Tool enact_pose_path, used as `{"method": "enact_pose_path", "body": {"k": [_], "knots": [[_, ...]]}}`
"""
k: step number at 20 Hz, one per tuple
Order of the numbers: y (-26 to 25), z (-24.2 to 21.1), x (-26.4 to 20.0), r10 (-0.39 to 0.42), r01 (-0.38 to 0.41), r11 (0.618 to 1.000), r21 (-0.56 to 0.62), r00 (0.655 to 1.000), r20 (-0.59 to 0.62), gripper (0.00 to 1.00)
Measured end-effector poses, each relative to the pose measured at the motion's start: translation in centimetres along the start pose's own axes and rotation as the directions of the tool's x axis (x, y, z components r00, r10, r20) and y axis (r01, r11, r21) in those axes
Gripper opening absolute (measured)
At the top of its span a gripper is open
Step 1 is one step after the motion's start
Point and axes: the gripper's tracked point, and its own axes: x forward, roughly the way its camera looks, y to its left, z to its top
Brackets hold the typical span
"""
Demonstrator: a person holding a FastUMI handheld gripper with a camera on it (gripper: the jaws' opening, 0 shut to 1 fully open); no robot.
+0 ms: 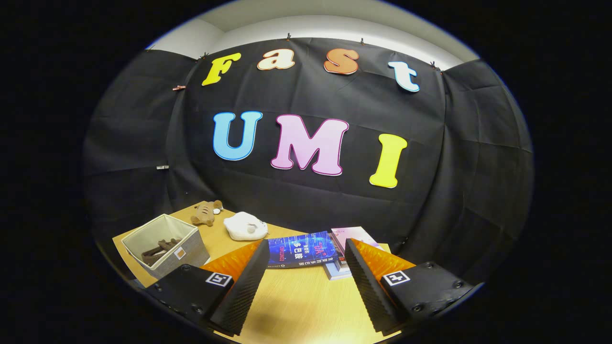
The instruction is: Open the storage box then place both shoes into the box .Put the left shoe in first, then the right shoe, with the right side of both shoes facing outward in a uniform manner.
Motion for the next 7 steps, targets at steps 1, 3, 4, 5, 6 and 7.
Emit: {"method": "enact_pose_path", "body": {"k": [1,3,4,5,6,7], "knots": [[-0.3,-0.1,0.1,0.005,-0.005,1.000,-0.002,1.000,0.003,0.98],[-0.6,-0.1,0.1,0.017,-0.017,1.000,0.002,1.000,0.010,0.98],[-0.8,-0.2,0.2,0.022,-0.023,1.000,0.005,1.000,0.011,0.98],[-0.9,-0.3,0.3,0.026,-0.026,1.000,0.007,1.000,0.012,0.98],[-1.1,-0.4,0.4,0.031,-0.031,0.999,0.009,0.999,0.011,0.98],[-1.3,-0.4,0.4,0.035,-0.035,0.999,0.011,0.999,0.014,0.98]]}}
